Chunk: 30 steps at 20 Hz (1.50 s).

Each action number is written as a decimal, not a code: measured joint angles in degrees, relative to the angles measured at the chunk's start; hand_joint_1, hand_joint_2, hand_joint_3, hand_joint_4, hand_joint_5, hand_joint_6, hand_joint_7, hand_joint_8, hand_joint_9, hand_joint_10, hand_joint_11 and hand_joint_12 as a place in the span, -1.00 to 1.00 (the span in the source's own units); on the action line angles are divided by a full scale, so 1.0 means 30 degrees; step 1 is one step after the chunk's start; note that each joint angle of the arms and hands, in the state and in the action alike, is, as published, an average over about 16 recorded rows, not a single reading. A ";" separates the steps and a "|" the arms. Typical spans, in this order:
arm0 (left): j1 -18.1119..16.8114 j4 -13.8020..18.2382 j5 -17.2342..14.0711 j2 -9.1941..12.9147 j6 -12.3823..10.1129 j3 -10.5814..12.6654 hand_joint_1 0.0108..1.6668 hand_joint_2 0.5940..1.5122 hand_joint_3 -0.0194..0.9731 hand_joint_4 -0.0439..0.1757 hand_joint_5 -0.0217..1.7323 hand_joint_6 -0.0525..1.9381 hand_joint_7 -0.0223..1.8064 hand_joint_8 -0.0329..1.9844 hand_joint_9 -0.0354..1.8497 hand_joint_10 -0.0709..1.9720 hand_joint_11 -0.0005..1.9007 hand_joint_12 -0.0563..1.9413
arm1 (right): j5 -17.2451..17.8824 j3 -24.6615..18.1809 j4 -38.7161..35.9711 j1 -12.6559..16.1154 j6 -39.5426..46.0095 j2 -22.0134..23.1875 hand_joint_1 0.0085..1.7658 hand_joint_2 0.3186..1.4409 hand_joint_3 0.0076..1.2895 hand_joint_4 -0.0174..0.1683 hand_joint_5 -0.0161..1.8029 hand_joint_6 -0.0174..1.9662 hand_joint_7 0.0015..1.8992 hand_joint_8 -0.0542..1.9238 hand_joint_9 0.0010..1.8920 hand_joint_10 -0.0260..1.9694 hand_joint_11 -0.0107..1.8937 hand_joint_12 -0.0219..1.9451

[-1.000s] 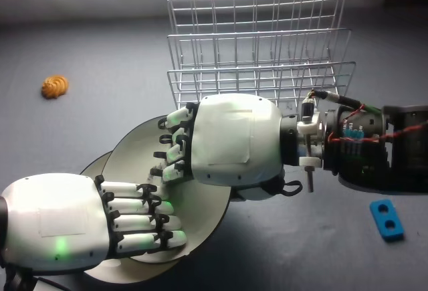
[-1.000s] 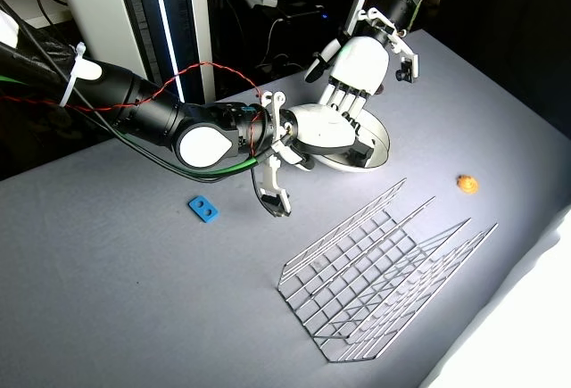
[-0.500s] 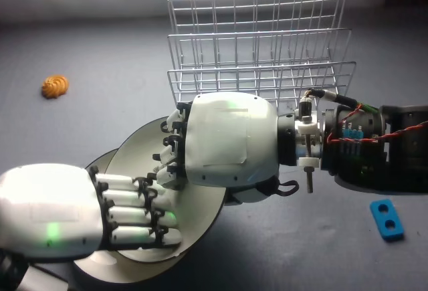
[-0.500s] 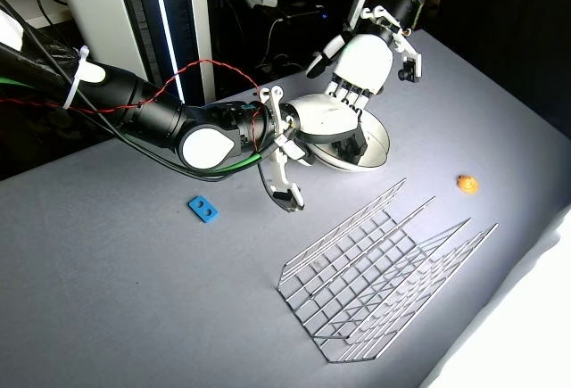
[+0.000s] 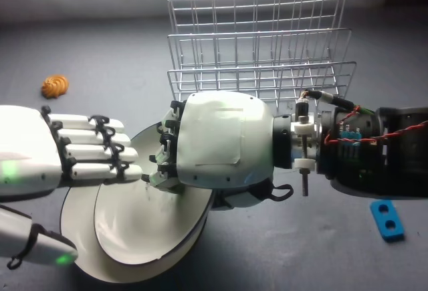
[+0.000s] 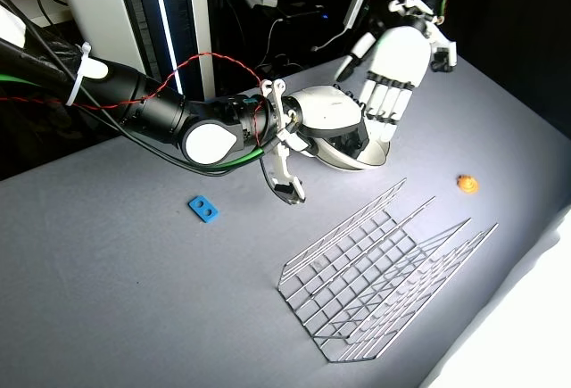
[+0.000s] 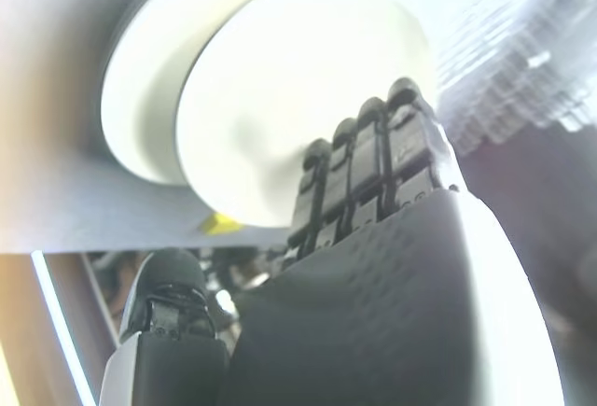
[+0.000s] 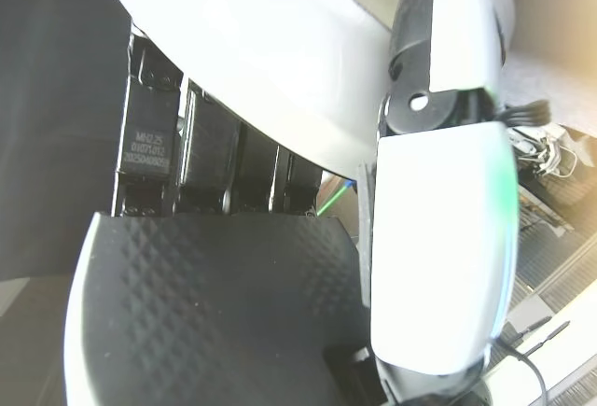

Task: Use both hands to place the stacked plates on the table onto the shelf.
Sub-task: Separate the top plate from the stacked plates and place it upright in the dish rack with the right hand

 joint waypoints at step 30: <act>-0.2363 0.5103 -0.7486 0.0610 -0.1126 0.4782 -0.99 0.33 -0.95 -0.56 -0.91 -0.94 -0.95 -0.96 -0.94 -0.93 -0.98 -0.93 | -0.3329 -0.6426 0.0388 0.5272 0.7842 0.8063 0.34 0.17 -0.99 -0.58 0.11 -0.03 0.16 -0.17 0.43 -0.98 0.02 0.02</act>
